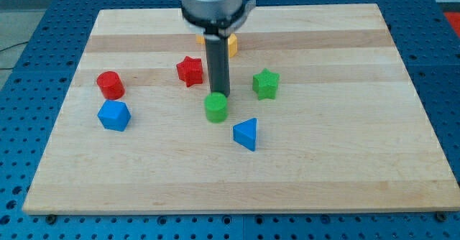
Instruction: Push the green star into the green circle
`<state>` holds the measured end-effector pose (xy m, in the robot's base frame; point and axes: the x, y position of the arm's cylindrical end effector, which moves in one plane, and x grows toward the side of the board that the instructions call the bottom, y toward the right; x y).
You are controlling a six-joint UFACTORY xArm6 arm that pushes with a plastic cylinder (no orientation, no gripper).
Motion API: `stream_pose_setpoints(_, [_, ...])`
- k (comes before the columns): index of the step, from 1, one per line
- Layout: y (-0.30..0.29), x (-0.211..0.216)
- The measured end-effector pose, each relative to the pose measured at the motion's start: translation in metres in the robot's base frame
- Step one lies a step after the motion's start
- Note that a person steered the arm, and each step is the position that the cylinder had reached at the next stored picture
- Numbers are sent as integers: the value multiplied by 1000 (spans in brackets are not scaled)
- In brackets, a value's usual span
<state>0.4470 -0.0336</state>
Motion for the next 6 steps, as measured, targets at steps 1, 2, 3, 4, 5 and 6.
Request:
stream_pose_setpoints(1, [-6, 41])
stream_pose_setpoints(2, [5, 85])
stream_pose_setpoints(3, [-6, 27])
stream_pose_setpoints(4, [42, 20])
stream_pose_setpoints(5, [67, 69])
stream_pose_setpoints(6, [54, 115])
